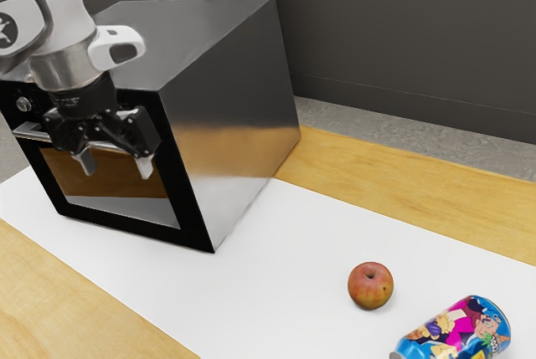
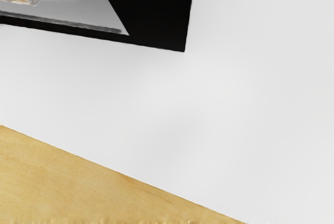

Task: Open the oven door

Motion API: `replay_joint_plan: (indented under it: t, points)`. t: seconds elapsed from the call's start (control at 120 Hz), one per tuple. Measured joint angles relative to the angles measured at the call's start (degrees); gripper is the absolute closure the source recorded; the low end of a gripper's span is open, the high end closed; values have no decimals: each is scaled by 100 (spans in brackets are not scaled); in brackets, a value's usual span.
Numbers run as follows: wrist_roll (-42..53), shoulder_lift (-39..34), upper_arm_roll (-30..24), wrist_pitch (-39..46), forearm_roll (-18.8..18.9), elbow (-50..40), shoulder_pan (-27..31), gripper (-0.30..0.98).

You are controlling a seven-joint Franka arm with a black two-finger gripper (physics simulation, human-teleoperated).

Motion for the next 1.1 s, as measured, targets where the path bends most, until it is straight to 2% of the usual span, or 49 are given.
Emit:
replay_joint_plan:
  t: [0.125,0.183,0.233,0.275,0.358,0.5,0.6,0.7,0.858,0.975,1.1]
  points:
    - [-691,-154,-23,-189,31,-134,122,0]
    - [-968,-707,-16,-156,43,-694,279,0]
    - [-1184,-1538,-2,58,54,-1530,1042,0]
    - [-1352,-1895,16,312,20,-1891,1784,0]
    - [-1843,-2174,209,984,-625,-2210,2509,0]
    - [-2650,-2084,277,2426,-1674,-2556,2857,0]
    - [-3109,-1922,-167,3248,-2235,-2622,3392,0]
    - [-3495,-1791,-287,3807,-2558,-2675,3470,0]
    - [-3988,-1790,-308,4333,-2736,-2918,3410,0]
    - [-4278,-1800,-126,4809,-2584,-3336,2643,0]
    - [-4541,-1791,-59,5143,-2433,-3398,2699,0]
